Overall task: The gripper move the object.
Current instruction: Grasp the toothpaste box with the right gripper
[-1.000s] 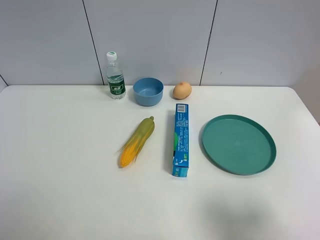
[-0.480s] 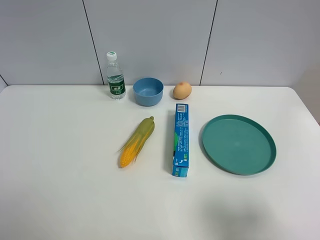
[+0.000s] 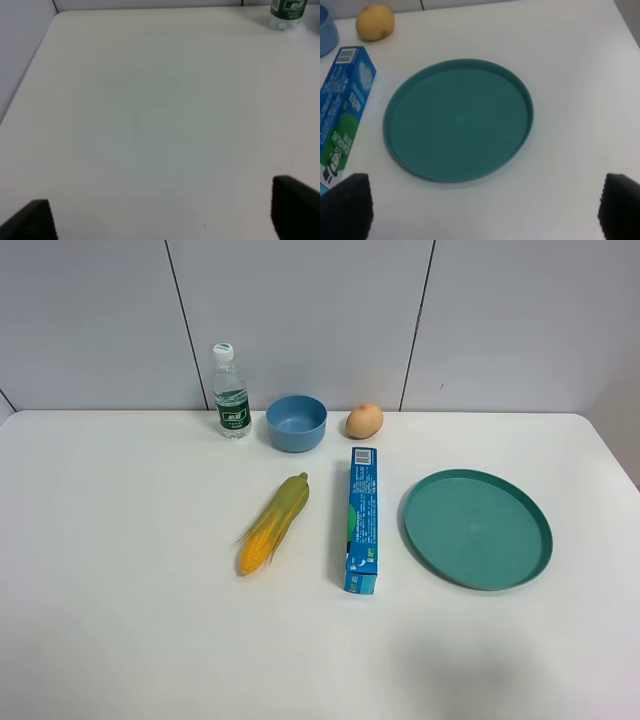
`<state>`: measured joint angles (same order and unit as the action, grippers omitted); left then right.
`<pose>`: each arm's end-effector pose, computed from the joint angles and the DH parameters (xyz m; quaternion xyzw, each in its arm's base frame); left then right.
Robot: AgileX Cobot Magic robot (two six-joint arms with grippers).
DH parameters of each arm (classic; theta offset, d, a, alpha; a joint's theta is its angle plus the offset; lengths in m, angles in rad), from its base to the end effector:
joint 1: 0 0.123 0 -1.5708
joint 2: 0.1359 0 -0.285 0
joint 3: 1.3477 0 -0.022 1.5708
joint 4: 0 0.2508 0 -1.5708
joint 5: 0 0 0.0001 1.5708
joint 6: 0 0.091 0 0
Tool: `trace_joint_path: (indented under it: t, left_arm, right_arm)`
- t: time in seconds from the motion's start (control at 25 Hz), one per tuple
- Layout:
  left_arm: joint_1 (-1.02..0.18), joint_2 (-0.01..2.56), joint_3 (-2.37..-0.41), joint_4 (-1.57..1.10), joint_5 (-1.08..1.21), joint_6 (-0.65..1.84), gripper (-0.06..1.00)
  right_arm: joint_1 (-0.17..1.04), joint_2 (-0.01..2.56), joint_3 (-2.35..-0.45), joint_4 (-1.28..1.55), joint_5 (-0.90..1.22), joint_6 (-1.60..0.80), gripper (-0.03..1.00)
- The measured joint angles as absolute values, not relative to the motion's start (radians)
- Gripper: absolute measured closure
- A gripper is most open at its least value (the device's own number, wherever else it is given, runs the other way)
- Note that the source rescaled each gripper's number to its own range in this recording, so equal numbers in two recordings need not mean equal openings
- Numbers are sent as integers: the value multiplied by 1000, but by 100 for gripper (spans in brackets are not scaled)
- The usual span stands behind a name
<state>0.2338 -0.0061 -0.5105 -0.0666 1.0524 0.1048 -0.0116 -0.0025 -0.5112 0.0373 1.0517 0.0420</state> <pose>-0.0054 -0.0067 0.2810 -0.0531 0.8445 0.0568 0.5298 -0.0062 0.0030 0.2812 0.0219 0.8468 0.0267 0.5307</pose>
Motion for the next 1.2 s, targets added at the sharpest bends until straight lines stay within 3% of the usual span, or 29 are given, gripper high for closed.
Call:
trace_joint_path:
  t: [0.2, 0.84, 1.2]
  left_arm:
    - [234, -6, -510, -67, 1052, 105, -6]
    - [234, -6, -510, -67, 1052, 105, -6]
    - [234, -6, -510, -67, 1052, 105, -6]
  right_arm:
    - [-12, 80, -587, 45, 1053, 58, 4]
    - [-12, 631, -971, 149, 1132, 55, 5]
    - [-12, 861, -1062, 210, 1148, 24, 5]
